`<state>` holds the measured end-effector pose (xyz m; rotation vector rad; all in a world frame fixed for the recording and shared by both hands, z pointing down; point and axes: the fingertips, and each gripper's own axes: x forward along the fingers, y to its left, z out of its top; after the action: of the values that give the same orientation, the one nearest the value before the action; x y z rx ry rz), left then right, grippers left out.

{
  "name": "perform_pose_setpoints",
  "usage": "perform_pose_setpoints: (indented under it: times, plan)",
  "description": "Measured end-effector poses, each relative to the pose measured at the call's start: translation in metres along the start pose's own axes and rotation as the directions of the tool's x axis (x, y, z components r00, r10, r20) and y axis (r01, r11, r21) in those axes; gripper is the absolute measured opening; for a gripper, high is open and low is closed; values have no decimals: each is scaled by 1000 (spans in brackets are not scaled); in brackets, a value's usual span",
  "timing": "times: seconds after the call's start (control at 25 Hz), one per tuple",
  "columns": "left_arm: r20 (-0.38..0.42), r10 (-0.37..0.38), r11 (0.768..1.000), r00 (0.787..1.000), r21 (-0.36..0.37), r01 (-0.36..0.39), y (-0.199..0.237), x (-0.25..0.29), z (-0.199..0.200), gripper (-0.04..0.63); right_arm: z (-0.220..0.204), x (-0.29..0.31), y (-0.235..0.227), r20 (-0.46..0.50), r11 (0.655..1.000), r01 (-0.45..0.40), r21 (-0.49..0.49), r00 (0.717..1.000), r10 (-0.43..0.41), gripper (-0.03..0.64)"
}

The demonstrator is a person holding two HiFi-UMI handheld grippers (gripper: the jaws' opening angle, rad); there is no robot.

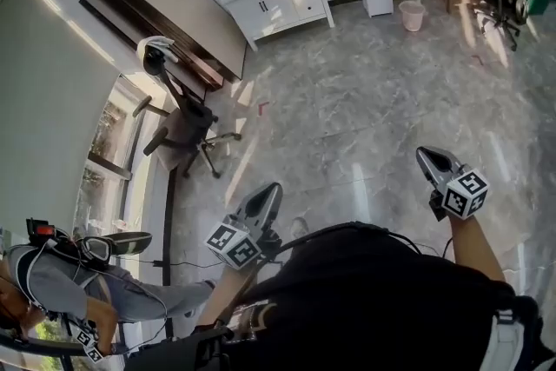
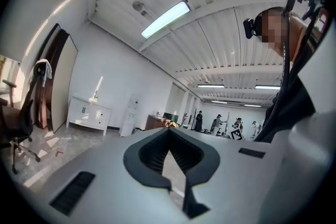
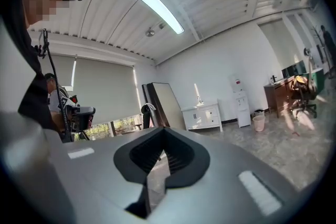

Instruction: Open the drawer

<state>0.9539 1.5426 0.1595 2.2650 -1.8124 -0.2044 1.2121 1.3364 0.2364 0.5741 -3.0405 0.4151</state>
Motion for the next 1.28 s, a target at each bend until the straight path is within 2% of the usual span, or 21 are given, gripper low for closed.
perform_pose_setpoints:
  times: [0.16, 0.28, 0.44, 0.6, 0.72, 0.92, 1.08, 1.28]
  plan:
    - [19, -96, 995, 995, -34, 97, 55, 11, 11, 0, 11, 35, 10, -13, 996, 79, -30, 997, -80, 2]
    - [26, -137, 990, 990, -34, 138, 125, 3, 26, 2, 23, 102, 35, 7, 993, 108, -38, 994, -108, 2]
    - [22, -141, 989, 990, -39, 142, 221, -21, 62, 2, 47, 212, 90, 7, 996, 59, -73, 998, -58, 2]
    - [21, -142, 989, 990, -31, 143, 306, -39, 97, 2, 66, 308, 119, 29, 997, 45, -63, 999, -43, 2]
    - [33, -124, 992, 992, -24, 125, 357, -48, 112, 2, 68, 362, 139, 12, 997, 18, -71, 1000, -17, 2]
    - [57, -95, 994, 994, -52, 98, 403, -50, 120, 2, 66, 409, 139, -28, 997, 16, -69, 999, -18, 2]
    - [51, -78, 994, 996, -69, 82, 425, -41, 113, 2, 70, 436, 119, -28, 998, 15, -57, 999, -17, 2]
    - [59, -26, 998, 998, -64, 30, 445, -8, 123, 2, 75, 478, 81, -29, 998, -42, -46, 999, 40, 2]
